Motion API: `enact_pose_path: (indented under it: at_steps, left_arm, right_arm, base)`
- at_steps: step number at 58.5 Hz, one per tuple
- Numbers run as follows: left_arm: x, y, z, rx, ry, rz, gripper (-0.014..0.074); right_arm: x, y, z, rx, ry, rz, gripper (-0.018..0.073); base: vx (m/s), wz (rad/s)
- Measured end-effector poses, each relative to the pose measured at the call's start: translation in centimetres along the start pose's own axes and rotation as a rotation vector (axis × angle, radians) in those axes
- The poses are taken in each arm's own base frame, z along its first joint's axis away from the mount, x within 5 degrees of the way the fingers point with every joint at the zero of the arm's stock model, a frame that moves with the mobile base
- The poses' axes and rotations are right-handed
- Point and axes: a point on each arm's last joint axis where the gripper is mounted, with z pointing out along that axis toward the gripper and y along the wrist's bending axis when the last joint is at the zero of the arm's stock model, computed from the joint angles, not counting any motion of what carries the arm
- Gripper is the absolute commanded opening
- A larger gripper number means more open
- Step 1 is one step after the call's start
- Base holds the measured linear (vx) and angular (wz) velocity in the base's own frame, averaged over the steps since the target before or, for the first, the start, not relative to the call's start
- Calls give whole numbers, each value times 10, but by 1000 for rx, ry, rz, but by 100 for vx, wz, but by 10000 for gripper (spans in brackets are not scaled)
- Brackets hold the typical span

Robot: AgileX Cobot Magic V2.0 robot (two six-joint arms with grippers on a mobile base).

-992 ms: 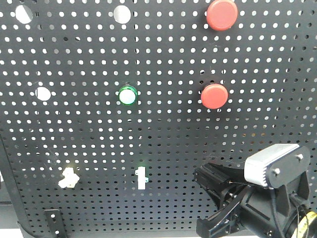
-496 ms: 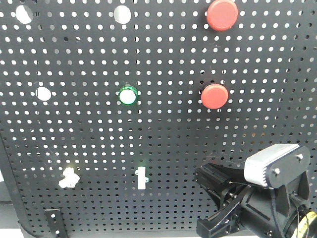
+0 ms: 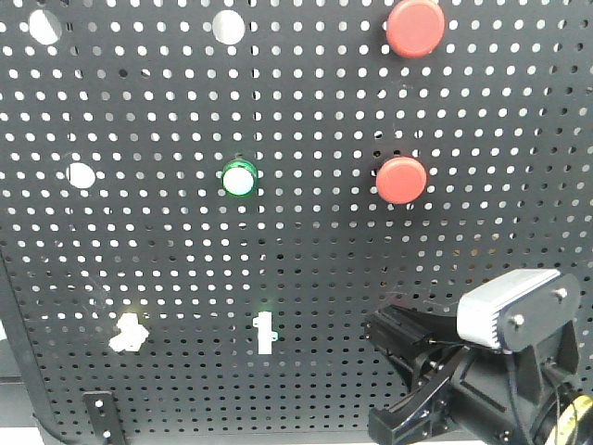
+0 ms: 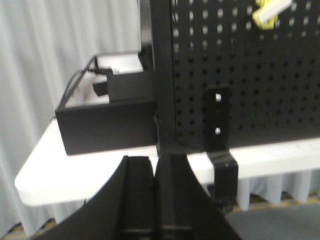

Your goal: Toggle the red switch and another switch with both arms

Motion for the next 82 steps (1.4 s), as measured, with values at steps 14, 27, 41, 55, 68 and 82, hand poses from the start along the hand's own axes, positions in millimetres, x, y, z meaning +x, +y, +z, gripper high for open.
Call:
enact_pose_path:
  at_steps: [14, 27, 41, 55, 68, 82]
  left_arm:
    - [3, 0, 0, 2, 35, 0, 3]
    - [3, 0, 0, 2, 38, -1, 3]
    - [3, 0, 0, 2, 38, -2, 3]
    - [3, 0, 0, 2, 38, -2, 3]
    - [3, 0, 0, 2, 38, -2, 3]
    - [3, 0, 0, 2, 38, -2, 3]
  right_arm:
    - [0, 0, 0, 0, 2, 0, -6]
    - [0, 0, 0, 1, 3, 0, -6]
    - [2, -4, -8, 22, -1, -20, -6]
    - [-6, -30, -98, 244, -170, -75, -6]
    - [49, -30, -173, 487, -81, -43, -6]
    - [126, -25, -187, 535, -32, -23, -6]
  base:
    - [0, 0]
    - [0, 0]
    - [0, 0]
    - [0, 0]
    - [0, 0]
    - [0, 0]
